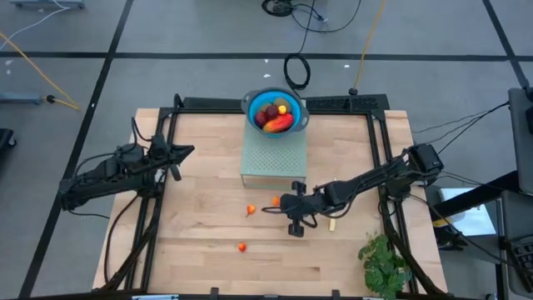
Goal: Pick & Place Fruit
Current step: Put the peach into the blue strainer bowl on the shelf
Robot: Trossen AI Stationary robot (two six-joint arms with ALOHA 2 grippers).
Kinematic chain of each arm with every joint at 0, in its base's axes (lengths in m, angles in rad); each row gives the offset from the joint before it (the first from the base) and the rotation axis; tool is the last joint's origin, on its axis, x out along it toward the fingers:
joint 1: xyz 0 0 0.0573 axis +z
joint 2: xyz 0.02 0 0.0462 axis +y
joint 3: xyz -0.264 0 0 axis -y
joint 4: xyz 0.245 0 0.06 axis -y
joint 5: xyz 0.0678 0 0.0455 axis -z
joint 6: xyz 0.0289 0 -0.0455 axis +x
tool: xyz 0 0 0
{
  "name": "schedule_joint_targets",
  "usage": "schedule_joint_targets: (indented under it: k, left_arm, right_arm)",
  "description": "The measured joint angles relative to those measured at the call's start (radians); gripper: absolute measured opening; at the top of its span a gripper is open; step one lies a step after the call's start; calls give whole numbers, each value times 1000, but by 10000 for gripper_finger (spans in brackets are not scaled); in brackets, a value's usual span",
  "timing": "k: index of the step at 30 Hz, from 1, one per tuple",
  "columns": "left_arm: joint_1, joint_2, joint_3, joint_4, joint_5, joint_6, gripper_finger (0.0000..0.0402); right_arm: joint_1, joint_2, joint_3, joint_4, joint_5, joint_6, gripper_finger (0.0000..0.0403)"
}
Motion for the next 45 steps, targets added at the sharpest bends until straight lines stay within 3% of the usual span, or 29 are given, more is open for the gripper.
schedule_joint_targets:
  k: [10,19,25,29,36,45]
  left_arm:
    - [0,0,0,9,14,3,17]
    - [0,0,0,9,16,0,17]
    - [0,0,0,9,16,0,17]
    - [0,0,0,9,16,-1,17]
    - [0,0,0,9,63,-4,17]
    - [0,0,0,8,92,-22,17]
  right_arm:
    - [53,17,0,-52,80,120,0]
    - [109,22,0,-16,35,143,0]
    - [102,98,0,147,2,87,0]
    - [89,135,0,148,4,89,0]
    - [92,133,0,143,159,65,0]
    - [115,133,0,139,254,103,0]
